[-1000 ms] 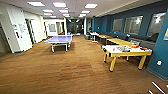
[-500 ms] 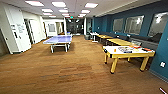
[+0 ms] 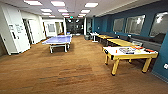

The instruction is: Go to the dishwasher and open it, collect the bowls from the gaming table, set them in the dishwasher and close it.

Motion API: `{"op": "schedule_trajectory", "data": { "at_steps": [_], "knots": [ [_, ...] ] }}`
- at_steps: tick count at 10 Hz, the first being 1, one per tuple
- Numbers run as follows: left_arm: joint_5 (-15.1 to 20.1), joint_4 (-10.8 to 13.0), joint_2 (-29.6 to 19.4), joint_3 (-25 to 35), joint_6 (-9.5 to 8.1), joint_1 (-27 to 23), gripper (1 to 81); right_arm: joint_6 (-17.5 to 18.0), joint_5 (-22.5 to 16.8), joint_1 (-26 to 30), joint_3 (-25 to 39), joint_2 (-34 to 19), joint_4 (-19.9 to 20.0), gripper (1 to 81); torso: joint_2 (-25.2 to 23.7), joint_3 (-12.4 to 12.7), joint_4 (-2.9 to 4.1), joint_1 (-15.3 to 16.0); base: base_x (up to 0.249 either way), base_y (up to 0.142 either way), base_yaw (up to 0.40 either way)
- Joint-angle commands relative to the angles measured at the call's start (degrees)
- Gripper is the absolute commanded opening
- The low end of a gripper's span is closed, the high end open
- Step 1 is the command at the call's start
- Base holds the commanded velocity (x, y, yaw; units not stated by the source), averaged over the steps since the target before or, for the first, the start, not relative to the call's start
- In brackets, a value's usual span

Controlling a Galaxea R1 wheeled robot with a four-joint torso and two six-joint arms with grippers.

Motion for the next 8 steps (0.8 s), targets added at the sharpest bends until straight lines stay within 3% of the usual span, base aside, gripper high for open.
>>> {"op": "schedule_trajectory", "data": {
  "at_steps": [1, 8],
  "knots": [
    [2.6, 0.6, 0.2, -0.1, 0.38, -3.2, 81.1, 0.0, -2.7, 3.0, 0.3, 0.4, -0.3, 81.1, 0.0, 0.0, 0.00, 0.1, 0.217, 0.000, 0.000],
    [2.5, 0.7, 0.3, -0.1, 0.47, -3.3, 81.1, 0.0, -2.7, 3.0, 0.3, 0.4, -0.3, 81.1, 0.0, 0.0, 0.00, 0.1, 0.215, 0.000, 0.000]
  ]
}}
